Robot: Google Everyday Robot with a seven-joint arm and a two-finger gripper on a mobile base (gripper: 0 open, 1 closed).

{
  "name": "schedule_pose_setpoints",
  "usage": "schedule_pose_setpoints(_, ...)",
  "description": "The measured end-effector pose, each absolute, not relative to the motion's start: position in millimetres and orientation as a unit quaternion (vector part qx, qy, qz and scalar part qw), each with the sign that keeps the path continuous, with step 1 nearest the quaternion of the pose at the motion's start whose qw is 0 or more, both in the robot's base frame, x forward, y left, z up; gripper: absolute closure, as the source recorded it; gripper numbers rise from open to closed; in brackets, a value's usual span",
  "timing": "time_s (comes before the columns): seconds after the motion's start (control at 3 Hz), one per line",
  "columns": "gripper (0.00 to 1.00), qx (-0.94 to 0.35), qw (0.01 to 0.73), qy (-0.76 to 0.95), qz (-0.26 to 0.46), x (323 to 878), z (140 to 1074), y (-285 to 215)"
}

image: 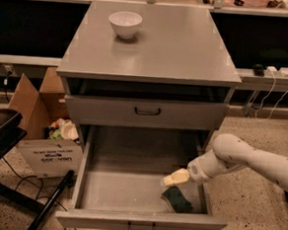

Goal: Place sponge into middle drawer

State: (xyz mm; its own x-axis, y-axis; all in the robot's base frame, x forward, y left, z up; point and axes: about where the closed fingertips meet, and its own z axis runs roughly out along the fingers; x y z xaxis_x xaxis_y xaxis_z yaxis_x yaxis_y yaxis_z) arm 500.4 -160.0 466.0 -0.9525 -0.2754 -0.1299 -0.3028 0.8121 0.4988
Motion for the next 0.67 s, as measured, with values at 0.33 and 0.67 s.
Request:
schedule_pose_setpoints(0.33,0.00,-0.198,0.027,0.947,0.252,471,515,-136)
schedule_pose_setpoints(0.67,0.00,-0.242,0.014,0.942,0.232,433,581,-117)
